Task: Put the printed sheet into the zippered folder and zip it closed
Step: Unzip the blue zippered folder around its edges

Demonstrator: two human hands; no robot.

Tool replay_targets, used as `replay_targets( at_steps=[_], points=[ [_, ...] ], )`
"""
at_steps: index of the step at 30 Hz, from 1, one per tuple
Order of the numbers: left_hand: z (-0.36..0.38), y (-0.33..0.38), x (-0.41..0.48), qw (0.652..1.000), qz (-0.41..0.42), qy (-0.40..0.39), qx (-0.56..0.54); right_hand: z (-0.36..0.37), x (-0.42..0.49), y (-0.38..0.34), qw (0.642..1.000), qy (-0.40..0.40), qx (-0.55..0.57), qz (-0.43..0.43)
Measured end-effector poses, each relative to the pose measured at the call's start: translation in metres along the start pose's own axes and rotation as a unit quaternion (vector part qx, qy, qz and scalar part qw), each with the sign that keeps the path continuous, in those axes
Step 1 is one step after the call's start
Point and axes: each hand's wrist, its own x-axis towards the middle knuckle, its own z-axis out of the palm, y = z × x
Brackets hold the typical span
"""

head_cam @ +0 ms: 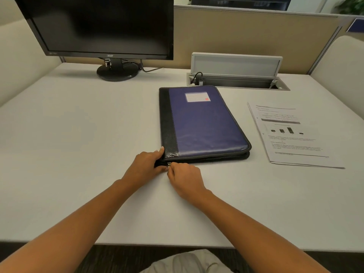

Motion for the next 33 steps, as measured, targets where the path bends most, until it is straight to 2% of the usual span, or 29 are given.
replay_targets(
  at_steps=[5, 8, 12, 16, 19, 21, 23, 26, 28, 29, 31, 33],
  points=[
    [-0.01, -0.01, -0.005, 0.997, 0.007, 0.006, -0.079, -0.002, -0.001, 0.005, 1.0, 0.002, -0.002, -0.002],
    [-0.019, -0.021, -0.007, 0.994, -0.037, 0.001, -0.099, -0.003, 0.0, 0.007, 1.0, -0.004, -0.006, 0.004],
    [-0.028, -0.035, -0.012, 0.962, -0.119, -0.026, -0.246, -0.005, 0.001, 0.005, 1.0, -0.014, -0.012, 0.007],
    [-0.027, -0.035, -0.016, 0.928, -0.118, -0.022, -0.353, -0.006, 0.001, 0.003, 1.0, -0.021, -0.015, 0.005],
    [-0.024, -0.034, -0.018, 0.914, -0.113, -0.025, -0.388, -0.007, 0.002, 0.002, 1.0, -0.025, -0.016, 0.005],
    [-0.024, -0.032, -0.019, 0.911, -0.113, -0.018, -0.395, -0.007, 0.002, 0.002, 1.0, -0.023, -0.011, 0.006],
    [-0.02, -0.029, -0.021, 0.92, -0.121, 0.022, -0.373, -0.008, 0.002, 0.004, 1.0, -0.02, 0.0, 0.006],
    [-0.013, -0.017, -0.028, 0.931, -0.142, 0.177, -0.286, -0.01, 0.001, 0.009, 1.0, -0.016, 0.008, -0.002],
    [-0.008, -0.008, -0.031, 0.932, -0.138, 0.234, -0.242, -0.013, 0.0, 0.014, 0.999, -0.027, 0.0, -0.017],
    [-0.006, -0.003, -0.031, 0.937, -0.145, 0.22, -0.23, -0.014, 0.0, 0.016, 0.999, -0.03, -0.007, -0.032],
    [-0.004, 0.007, -0.029, 0.948, -0.171, 0.137, -0.233, -0.02, 0.001, 0.021, 0.998, -0.013, -0.023, -0.063],
    [0.0, 0.015, -0.026, 0.95, -0.186, 0.07, -0.241, -0.027, 0.004, 0.026, 0.991, 0.07, -0.033, -0.105]
  ],
)
